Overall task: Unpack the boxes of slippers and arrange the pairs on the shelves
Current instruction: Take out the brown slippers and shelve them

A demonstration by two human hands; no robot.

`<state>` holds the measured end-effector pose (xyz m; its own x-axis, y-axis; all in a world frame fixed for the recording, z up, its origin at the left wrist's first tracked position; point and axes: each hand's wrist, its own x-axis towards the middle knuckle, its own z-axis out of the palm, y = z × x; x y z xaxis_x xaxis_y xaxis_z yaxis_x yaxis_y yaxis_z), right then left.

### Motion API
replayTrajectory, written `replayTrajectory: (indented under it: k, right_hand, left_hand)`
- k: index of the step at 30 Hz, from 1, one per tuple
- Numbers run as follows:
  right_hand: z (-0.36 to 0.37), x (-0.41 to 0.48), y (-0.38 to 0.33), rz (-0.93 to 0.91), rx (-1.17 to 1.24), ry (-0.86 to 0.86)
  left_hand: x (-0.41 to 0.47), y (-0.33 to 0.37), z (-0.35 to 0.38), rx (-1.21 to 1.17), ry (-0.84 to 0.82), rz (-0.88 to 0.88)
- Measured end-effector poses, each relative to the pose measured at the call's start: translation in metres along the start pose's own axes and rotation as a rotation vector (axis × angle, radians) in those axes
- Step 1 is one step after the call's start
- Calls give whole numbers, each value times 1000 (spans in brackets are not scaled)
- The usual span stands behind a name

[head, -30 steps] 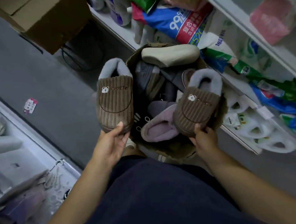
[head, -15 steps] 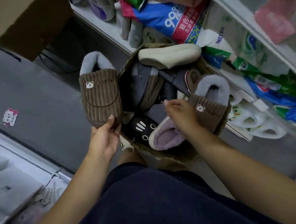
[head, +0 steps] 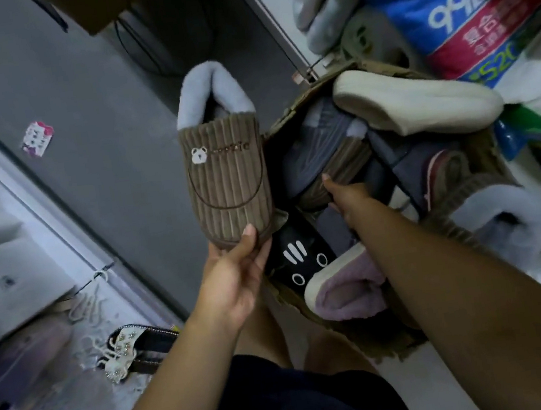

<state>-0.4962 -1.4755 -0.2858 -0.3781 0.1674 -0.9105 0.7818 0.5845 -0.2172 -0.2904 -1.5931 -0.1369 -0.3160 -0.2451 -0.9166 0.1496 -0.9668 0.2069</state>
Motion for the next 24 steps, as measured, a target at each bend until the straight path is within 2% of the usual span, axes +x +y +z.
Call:
replayTrajectory:
  k: [7, 10, 14, 17, 24]
  right_hand:
    - [-7, 20, 18, -39, -21, 68]
    - [-18, -29, 3, -73, -17, 67]
    - [-56, -78, -8, -41, 116, -46]
    - [-81, -115, -12, -19, 118, -113]
    - [-114, -193, 28, -6, 191, -335]
  left_hand:
    - [5, -4, 3, -23, 47, -20]
    - [2, -2, 4, 10, 66, -19]
    - [-6, 0, 5, 36, 64, -39]
    - [-12, 2, 10, 45, 63, -53]
    - [-29, 19, 25, 161, 50, -86]
